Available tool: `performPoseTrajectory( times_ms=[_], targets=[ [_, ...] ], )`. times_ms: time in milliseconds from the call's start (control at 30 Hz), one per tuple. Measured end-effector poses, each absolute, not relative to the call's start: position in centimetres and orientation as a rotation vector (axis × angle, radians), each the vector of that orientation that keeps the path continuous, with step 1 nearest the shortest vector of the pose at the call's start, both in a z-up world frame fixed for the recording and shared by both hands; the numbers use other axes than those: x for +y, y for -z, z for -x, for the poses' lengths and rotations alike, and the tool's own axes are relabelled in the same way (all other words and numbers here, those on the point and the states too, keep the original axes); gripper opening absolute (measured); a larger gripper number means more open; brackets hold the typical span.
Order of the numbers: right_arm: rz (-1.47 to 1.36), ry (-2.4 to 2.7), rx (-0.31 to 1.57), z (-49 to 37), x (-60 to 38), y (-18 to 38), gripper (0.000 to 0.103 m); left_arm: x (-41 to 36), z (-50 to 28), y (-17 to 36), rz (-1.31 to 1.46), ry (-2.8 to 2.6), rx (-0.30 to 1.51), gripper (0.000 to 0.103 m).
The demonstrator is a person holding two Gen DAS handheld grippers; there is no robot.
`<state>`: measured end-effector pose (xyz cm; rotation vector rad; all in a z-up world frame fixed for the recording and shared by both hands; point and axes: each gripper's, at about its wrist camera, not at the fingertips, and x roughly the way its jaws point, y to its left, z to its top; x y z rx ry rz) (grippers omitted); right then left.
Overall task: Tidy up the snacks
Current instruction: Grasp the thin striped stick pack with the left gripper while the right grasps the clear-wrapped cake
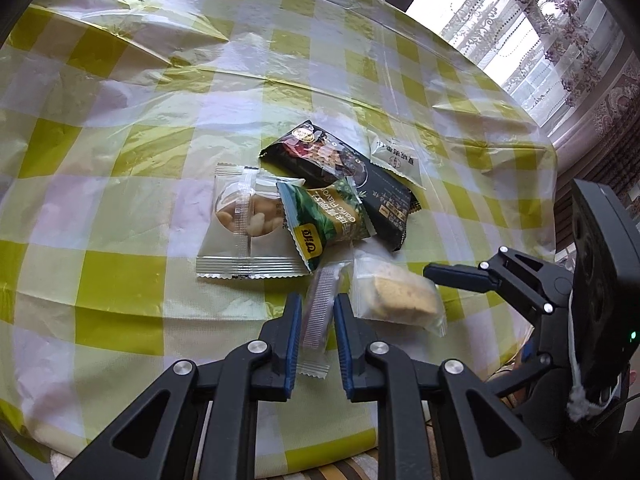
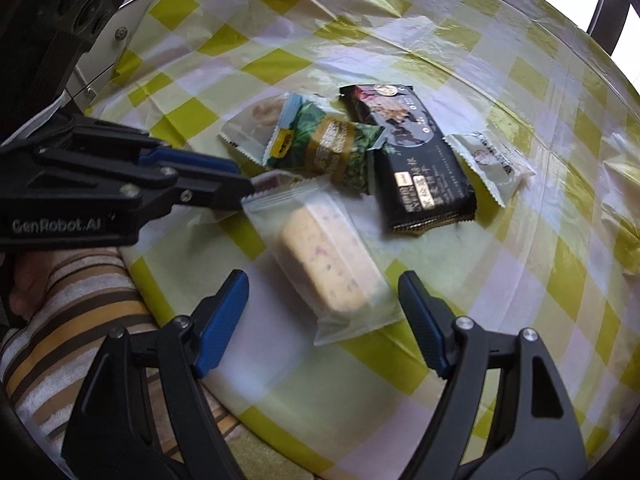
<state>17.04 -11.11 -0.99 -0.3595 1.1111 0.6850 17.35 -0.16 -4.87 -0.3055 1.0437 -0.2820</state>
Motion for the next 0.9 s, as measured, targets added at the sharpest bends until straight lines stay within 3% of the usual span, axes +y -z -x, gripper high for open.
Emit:
performPoseTrajectory(
  times_ms=[467, 533, 567, 733, 833, 900],
  targets=[
    [0.242, -0.703, 1.106, -17.9, -12.0, 0.2, 0.076, 0.2, -16.0, 4.4, 0.275, 0.206, 1.025, 0.018],
    [0.275, -0.723, 1.114, -17.8, -11.2, 0.6, 0.067, 0.3, -16.1, 4.6, 0.278, 0.208, 1.033, 0.018],
    [0.292, -0.725, 1.123, -17.8, -10.9, 1.0, 0.057, 0.3, -16.1, 4.6, 0.278, 0.209, 1.036, 0.018],
    [0.310, -0.720, 1.109, -17.9, -10.7, 1.0, 0.053, -0.1, -16.4, 4.8, 0.269, 0.217, 1.046, 0.018],
    [0.314, -0.681, 1.105, -17.9, -10.9, 1.0, 0.040, -0.6, -16.5, 5.0, 0.248, 0.238, 1.061, 0.018],
    [0.279, -0.666, 1.113, -18.1, -11.5, 1.1, 0.039, -1.1, -16.6, 5.3, 0.224, 0.241, 1.079, 0.022]
  ],
)
